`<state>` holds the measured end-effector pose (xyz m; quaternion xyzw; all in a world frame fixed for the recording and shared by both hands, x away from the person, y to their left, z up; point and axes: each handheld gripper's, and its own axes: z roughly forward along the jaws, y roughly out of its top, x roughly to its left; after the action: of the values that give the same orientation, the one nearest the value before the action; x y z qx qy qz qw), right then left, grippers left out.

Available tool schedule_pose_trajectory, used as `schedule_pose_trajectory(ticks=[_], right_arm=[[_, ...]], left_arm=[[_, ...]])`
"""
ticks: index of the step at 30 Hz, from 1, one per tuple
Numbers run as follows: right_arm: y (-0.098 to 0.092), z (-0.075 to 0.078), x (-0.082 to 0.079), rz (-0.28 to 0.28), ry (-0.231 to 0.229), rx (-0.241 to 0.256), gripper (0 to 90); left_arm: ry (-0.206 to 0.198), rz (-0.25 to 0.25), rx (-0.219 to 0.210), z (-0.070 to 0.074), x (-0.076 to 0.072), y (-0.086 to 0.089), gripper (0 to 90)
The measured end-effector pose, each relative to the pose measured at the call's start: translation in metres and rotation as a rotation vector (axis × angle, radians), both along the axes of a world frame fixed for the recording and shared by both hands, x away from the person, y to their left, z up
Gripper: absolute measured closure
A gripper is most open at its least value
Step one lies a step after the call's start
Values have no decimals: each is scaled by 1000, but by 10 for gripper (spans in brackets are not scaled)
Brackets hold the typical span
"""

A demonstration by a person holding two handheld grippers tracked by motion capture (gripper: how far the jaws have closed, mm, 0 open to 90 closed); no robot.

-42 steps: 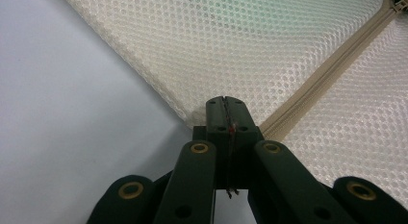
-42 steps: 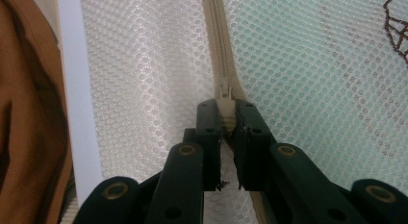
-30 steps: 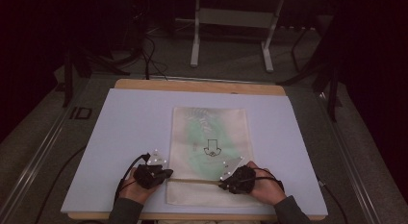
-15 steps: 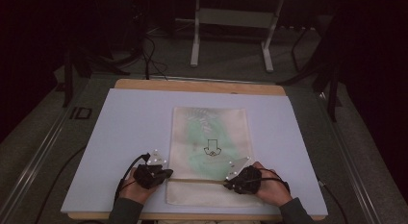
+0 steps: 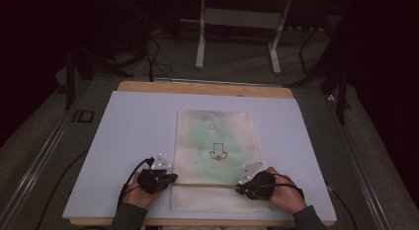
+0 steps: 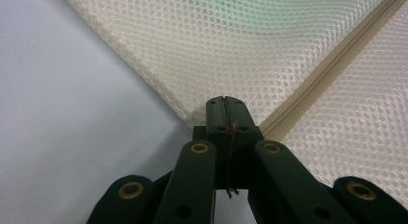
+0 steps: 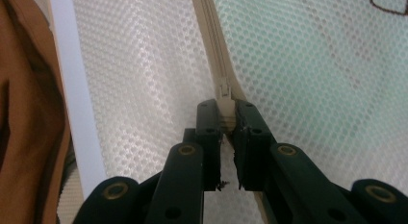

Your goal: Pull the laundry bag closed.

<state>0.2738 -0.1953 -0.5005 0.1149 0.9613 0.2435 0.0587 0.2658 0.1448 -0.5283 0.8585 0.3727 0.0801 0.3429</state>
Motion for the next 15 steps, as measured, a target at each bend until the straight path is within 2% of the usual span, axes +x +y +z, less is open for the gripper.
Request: schedule_pose_trajectory(ticks=[8, 15], right_arm=[[-7, 1, 0, -13, 5, 9, 822], [-9, 2, -1, -17, -1, -5, 823]], left_arm=[[0, 0, 0, 0, 0, 0, 895], [0, 0, 0, 0, 0, 0, 896]])
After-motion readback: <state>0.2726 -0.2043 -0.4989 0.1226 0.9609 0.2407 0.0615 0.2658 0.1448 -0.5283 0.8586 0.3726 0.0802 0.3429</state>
